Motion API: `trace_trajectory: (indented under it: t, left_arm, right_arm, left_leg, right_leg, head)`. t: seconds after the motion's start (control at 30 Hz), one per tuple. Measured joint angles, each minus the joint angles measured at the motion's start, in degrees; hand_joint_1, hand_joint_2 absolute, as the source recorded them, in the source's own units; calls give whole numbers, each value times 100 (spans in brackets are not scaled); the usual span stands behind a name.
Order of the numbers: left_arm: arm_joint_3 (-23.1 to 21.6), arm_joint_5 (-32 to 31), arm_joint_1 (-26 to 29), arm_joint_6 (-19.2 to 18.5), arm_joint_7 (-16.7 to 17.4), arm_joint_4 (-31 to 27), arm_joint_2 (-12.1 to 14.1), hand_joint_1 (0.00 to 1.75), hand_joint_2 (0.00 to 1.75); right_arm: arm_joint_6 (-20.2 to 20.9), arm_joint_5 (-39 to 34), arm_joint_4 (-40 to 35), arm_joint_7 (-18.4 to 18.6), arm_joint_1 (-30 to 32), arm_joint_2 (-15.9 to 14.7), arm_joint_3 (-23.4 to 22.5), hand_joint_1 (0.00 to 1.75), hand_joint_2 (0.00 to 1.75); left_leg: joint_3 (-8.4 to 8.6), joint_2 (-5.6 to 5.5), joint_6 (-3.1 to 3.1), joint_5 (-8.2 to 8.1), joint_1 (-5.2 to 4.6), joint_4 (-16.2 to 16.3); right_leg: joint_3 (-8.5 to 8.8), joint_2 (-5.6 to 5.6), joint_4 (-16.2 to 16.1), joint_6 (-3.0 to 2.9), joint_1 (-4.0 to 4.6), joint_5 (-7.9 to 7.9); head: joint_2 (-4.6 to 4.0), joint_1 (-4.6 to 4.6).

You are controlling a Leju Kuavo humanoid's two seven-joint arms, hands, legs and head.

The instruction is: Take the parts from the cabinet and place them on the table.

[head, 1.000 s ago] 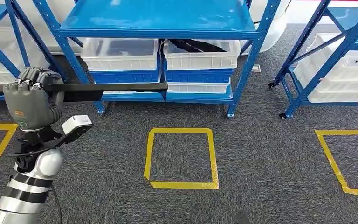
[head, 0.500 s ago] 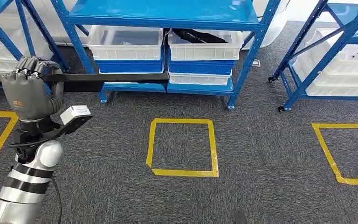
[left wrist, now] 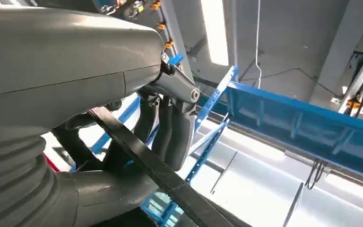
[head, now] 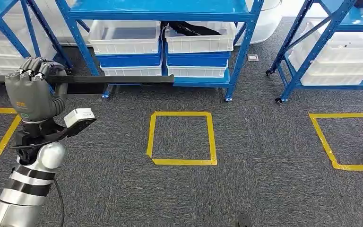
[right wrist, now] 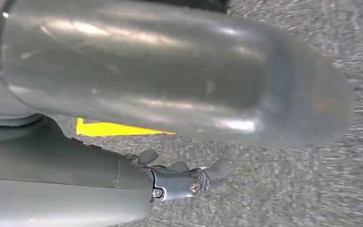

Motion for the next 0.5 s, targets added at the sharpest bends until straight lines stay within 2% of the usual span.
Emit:
trace_trajectory:
  t: [0.03,0.07,0.1,0.13,0.17,0.2,0.23,0.27,0.3,0.33,0.37,0.4,0.43,0.47,0.5]
  left_arm:
    - [-18,4,-17,0,0,0,-4,175,175]
    - [-20,24,-10,13,0,-2,-4,175,175]
    - [-22,31,-21,11,-2,-2,-2,175,175]
    - [-22,39,-25,11,-13,0,-2,175,175]
    - [-22,57,-29,9,-17,2,-4,175,175]
    - [-22,61,-42,11,-26,7,-7,175,175]
    - [-26,87,-48,9,-35,2,-9,175,175]
    - [-24,107,-51,9,-55,2,-11,175,175]
    - [-26,116,-51,9,-63,4,-11,175,175]
    - [-24,124,-51,9,-72,4,-9,175,175]
    - [-26,125,-49,9,-83,9,-11,175,175]
    - [-26,127,-49,9,-87,20,-11,175,175]
    - [-28,133,-46,9,-96,37,-11,175,175]
    - [-28,135,-41,9,-101,48,-11,175,175]
    - [-28,136,-41,9,-105,50,-11,175,175]
  right_arm:
    - [-2,0,-2,0,2,-2,-2,0,0]
    - [-2,9,-2,0,4,-2,-4,0,0]
    - [-2,13,0,0,6,-2,-4,0,0]
    - [0,15,0,-2,14,11,-7,0,0]
    - [4,15,0,-2,37,11,-7,0,0]
    - [9,17,2,-2,56,9,-7,0,0]
    - [15,20,2,-2,59,15,-7,0,0]
    - [20,24,2,-2,58,33,-4,0,0]
    - [22,37,2,-2,46,42,-4,0,0]
    - [22,37,0,-2,35,39,-4,0,0]
    - [24,42,2,4,28,42,-4,0,0]
    - [24,44,0,7,23,39,-4,0,0]
    - [24,46,0,7,21,39,-4,0,0]
    - [24,50,0,7,15,35,-7,0,0]
    - [24,50,0,7,0,28,-7,0,0]
  left_leg:
    - [322,-8,-1,-248,-44,-517]
    - [296,-26,84,-249,-80,-573]
    - [253,-20,126,-206,-108,-618]
    - [223,-21,202,-147,-164,-610]
    - [131,7,272,-44,-153,-656]
    - [86,34,333,62,-125,-674]
    - [-28,31,405,143,-124,-680]
    - [-140,31,420,237,-126,-680]
    - [-254,31,408,327,-127,-677]
    - [-380,32,403,424,-131,-674]
    - [-520,33,390,528,-133,-672]
    - [-646,34,379,629,-135,-668]
    - [-759,34,365,721,-136,-665]
    - [-869,34,352,812,-133,-665]
    - [-955,33,325,909,-132,-663]
  right_leg:
    - [-74,10,7,45,18,53]
    - [-70,5,-16,91,16,117]
    - [-83,1,-38,130,-1,181]
    - [-105,2,-77,177,-44,261]
    - [-142,22,-95,232,-5,333]
    - [-240,32,13,207,-45,143]
    - [-344,29,274,129,-36,-223]
    - [-473,28,641,71,-39,-588]
    - [-544,27,1062,53,-50,-875]
    - [-575,27,1465,64,-51,-1040]
    - [-541,28,1759,124,-48,-1008]
    - [-426,29,1833,200,-45,-824]
    - [-219,29,1712,255,-37,-617]
    - [94,28,1419,264,-24,-494]
    - [544,27,908,207,0,-575]
  head:
    - [0,-4]
    - [0,64]
    - [0,57]
    - [0,52]
    - [0,61]
    - [0,41]
    - [0,79]
    - [0,103]
    - [0,105]
    - [0,100]
    - [0,109]
    - [0,107]
    - [0,107]
    - [0,105]
    - [0,105]
